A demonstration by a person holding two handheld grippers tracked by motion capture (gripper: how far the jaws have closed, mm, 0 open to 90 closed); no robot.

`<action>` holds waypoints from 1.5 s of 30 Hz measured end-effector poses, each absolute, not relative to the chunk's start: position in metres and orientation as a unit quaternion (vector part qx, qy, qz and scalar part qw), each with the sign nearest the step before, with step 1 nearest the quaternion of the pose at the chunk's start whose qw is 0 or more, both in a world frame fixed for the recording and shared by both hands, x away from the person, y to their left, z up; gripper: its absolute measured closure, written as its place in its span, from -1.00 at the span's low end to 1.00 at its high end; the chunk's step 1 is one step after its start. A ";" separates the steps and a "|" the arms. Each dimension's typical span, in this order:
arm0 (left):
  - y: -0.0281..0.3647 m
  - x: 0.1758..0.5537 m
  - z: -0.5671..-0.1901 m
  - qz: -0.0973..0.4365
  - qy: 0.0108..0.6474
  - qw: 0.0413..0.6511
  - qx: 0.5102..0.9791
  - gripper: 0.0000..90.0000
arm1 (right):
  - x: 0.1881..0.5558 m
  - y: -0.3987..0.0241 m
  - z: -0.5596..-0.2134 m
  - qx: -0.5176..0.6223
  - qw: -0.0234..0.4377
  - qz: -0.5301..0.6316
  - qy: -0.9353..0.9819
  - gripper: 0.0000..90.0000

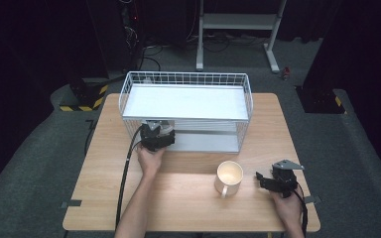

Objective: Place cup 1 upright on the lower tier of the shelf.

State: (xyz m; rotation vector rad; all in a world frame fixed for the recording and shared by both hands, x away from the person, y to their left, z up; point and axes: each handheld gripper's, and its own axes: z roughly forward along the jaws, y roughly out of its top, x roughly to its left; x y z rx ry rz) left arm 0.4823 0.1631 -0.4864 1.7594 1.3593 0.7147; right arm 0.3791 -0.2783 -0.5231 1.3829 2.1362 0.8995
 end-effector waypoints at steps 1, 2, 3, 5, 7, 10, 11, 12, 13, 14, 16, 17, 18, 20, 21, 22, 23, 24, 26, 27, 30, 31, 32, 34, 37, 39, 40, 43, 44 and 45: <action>0.163 0.483 -0.486 0.281 0.535 0.389 0.695 -0.58 | 0.379 -0.278 -0.523 0.500 0.219 0.325 0.772 -0.41; 0.163 0.484 -0.486 0.280 0.533 0.386 0.699 -0.58 | 0.379 -0.278 -0.523 0.500 0.219 0.325 0.772 -0.41; 0.163 0.485 -0.486 0.280 0.533 0.388 0.698 -0.58 | 0.379 -0.278 -0.523 0.500 0.219 0.325 0.772 -0.41; 0.163 0.486 -0.486 0.280 0.534 0.390 0.696 -0.58 | 0.379 -0.278 -0.523 0.500 0.220 0.325 0.772 -0.41; 0.163 0.487 -0.487 0.282 0.534 0.391 0.695 -0.59 | 0.379 -0.278 -0.523 0.500 0.220 0.325 0.772 -0.41; 0.163 0.489 -0.488 0.282 0.535 0.394 0.692 -0.59 | 0.379 -0.278 -0.523 0.500 0.219 0.325 0.772 -0.41; 0.163 0.489 -0.488 0.281 0.536 0.396 0.691 -0.59 | 0.379 -0.278 -0.523 0.500 0.219 0.325 0.772 -0.41; 0.163 0.490 -0.489 0.284 0.539 0.396 0.687 -0.59 | 0.379 -0.278 -0.523 0.500 0.220 0.325 0.772 -0.41; 0.163 0.491 -0.489 0.285 0.540 0.396 0.686 -0.59 | 0.379 -0.278 -0.523 0.500 0.220 0.325 0.772 -0.41; 0.163 0.491 -0.489 0.285 0.540 0.396 0.686 -0.59 | 0.379 -0.278 -0.523 0.500 0.220 0.325 0.772 -0.41; 0.162 0.493 -0.488 0.283 0.543 0.391 0.687 -0.59 | 0.379 -0.278 -0.523 0.500 0.220 0.325 0.772 -0.41; 0.161 0.494 -0.488 0.284 0.544 0.391 0.686 -0.59 | 0.379 -0.278 -0.523 0.500 0.219 0.325 0.772 -0.41; 0.161 0.494 -0.489 0.284 0.543 0.391 0.686 -0.59 | 0.379 -0.278 -0.523 0.500 0.220 0.325 0.772 -0.41; 0.160 0.495 -0.489 0.282 0.543 0.394 0.686 -0.59 | 0.379 -0.278 -0.523 0.500 0.220 0.325 0.772 -0.41; 0.161 0.495 -0.489 0.283 0.541 0.394 0.687 -0.59 | 0.379 -0.278 -0.523 0.500 0.219 0.325 0.772 -0.41; 0.160 0.496 -0.489 0.283 0.542 0.395 0.685 -0.59 | 0.379 -0.278 -0.523 0.500 0.220 0.325 0.772 -0.41; 0.160 0.496 -0.489 0.283 0.542 0.395 0.685 -0.59 | 0.379 -0.278 -0.523 0.500 0.220 0.325 0.772 -0.41; 0.160 0.496 -0.490 0.283 0.544 0.394 0.685 -0.59 | 0.379 -0.278 -0.523 0.500 0.220 0.325 0.772 -0.41; 0.160 0.496 -0.489 0.284 0.544 0.393 0.685 -0.59 | 0.379 -0.279 -0.523 0.499 0.220 0.325 0.773 -0.41; 0.160 0.496 -0.489 0.285 0.546 0.392 0.684 -0.60 | 0.379 -0.278 -0.523 0.499 0.220 0.325 0.773 -0.41; 0.161 0.496 -0.489 0.285 0.548 0.387 0.685 -0.66 | 0.379 -0.278 -0.523 0.499 0.220 0.325 0.773 -0.41; 0.161 0.496 -0.490 0.282 0.544 0.388 0.689 -0.66 | 0.379 -0.278 -0.523 0.499 0.220 0.325 0.773 -0.41; 0.161 0.496 -0.490 0.283 0.547 0.384 0.688 -0.66 | 0.379 -0.279 -0.523 0.499 0.220 0.325 0.773 -0.41; 0.162 0.496 -0.489 0.285 0.546 0.381 0.689 -0.67 | 0.379 -0.278 -0.523 0.499 0.219 0.325 0.773 -0.41; 0.162 0.495 -0.489 0.281 0.543 0.380 0.694 -0.69 | 0.379 -0.278 -0.523 0.499 0.219 0.325 0.773 -0.41; 0.163 0.493 -0.488 0.279 0.544 0.379 0.695 -0.71 | 0.379 -0.278 -0.523 0.499 0.219 0.325 0.773 -0.41; 0.163 0.492 -0.488 0.279 0.544 0.379 0.695 -0.71 | 0.379 -0.278 -0.523 0.499 0.219 0.325 0.773 -0.41; 0.164 0.490 -0.488 0.275 0.544 0.374 0.699 -0.70 | 0.379 -0.278 -0.523 0.499 0.219 0.325 0.773 -0.41; 0.165 0.489 -0.488 0.271 0.545 0.374 0.700 -0.70 | 0.379 -0.278 -0.523 0.499 0.219 0.325 0.773 -0.41; 0.166 0.489 -0.489 0.265 0.546 0.377 0.699 -0.70 | 0.379 -0.278 -0.523 0.499 0.219 0.325 0.773 -0.41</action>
